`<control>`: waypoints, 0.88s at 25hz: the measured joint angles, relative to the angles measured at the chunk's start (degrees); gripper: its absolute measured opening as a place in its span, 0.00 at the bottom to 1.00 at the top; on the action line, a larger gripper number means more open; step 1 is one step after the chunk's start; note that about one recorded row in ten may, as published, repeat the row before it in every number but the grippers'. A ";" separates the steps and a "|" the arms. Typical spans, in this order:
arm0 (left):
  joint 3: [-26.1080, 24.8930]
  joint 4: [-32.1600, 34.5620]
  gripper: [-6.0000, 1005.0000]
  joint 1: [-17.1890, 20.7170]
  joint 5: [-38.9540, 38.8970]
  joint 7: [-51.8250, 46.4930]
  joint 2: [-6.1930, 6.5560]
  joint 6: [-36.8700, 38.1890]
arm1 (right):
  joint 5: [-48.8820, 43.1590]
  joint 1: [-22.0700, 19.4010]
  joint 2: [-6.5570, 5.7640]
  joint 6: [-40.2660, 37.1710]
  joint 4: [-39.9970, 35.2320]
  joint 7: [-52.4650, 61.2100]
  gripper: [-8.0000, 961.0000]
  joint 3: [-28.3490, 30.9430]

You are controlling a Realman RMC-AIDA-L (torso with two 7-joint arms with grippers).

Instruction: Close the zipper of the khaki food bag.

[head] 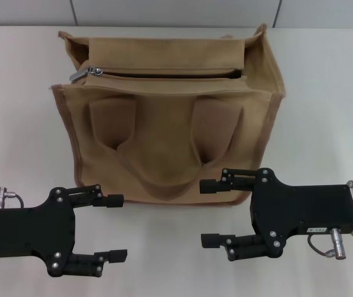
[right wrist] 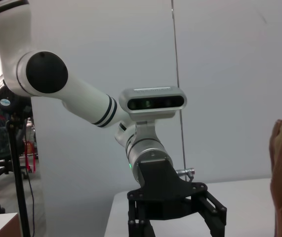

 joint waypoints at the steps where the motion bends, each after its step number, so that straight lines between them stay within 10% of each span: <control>1: 0.00 0.00 0.79 0.00 0.00 0.00 0.00 0.00 | 0.00 -0.03 0.00 0.19 0.01 -0.02 0.79 -0.01; 12: -0.32 0.21 0.78 -0.10 -0.38 0.56 -0.44 -0.43 | 0.05 -0.12 0.15 0.50 0.19 -0.13 0.79 -0.03; 22: -11.72 -1.04 0.77 3.15 -8.07 4.98 -1.75 3.83 | 0.66 0.43 0.26 0.60 2.79 -0.67 0.79 0.36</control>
